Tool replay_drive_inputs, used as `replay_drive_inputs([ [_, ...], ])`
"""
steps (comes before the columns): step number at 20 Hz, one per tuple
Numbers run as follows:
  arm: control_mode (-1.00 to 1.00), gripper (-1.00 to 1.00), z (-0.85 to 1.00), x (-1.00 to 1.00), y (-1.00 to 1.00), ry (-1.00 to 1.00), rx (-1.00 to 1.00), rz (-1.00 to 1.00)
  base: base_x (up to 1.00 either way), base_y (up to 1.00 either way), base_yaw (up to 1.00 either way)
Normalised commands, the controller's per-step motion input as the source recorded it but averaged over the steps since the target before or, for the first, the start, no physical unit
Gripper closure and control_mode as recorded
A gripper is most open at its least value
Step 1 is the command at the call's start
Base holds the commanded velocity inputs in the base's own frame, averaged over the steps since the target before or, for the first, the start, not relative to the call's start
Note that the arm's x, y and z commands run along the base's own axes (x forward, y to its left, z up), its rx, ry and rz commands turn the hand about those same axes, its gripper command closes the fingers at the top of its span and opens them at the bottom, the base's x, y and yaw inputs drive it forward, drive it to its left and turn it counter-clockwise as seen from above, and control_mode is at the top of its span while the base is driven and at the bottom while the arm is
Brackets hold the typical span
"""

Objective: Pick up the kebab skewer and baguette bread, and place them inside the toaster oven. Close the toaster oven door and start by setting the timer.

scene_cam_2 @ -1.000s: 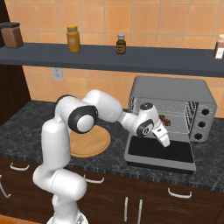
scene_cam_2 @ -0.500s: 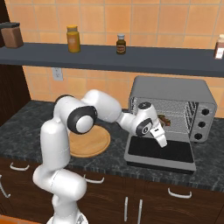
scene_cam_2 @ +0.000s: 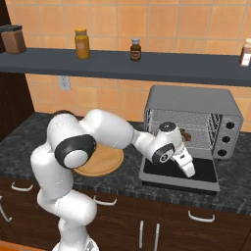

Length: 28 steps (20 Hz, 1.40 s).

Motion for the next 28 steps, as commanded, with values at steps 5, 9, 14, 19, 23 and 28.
replay_drive_inputs([
  [5,-1.0,-1.0,0.01,-1.0,-0.03,0.11,0.0,0.58,0.0,0.0,0.0],
  [9,-1.0,-1.0,0.0,-1.0,0.0,0.17,0.0,0.6,0.0,0.0,0.0],
  [14,-1.0,-1.0,-0.23,-0.4,0.0,0.18,0.0,0.47,0.0,0.0,0.0],
  [19,-1.0,-1.0,-0.05,0.35,0.03,0.04,0.0,0.37,0.0,0.0,0.0],
  [23,-1.0,-1.0,-0.26,0.05,0.0,0.09,0.0,0.14,0.0,0.0,0.0],
  [28,-1.0,-1.0,-0.13,0.36,0.02,0.01,0.0,0.0,0.0,0.0,0.0],
])
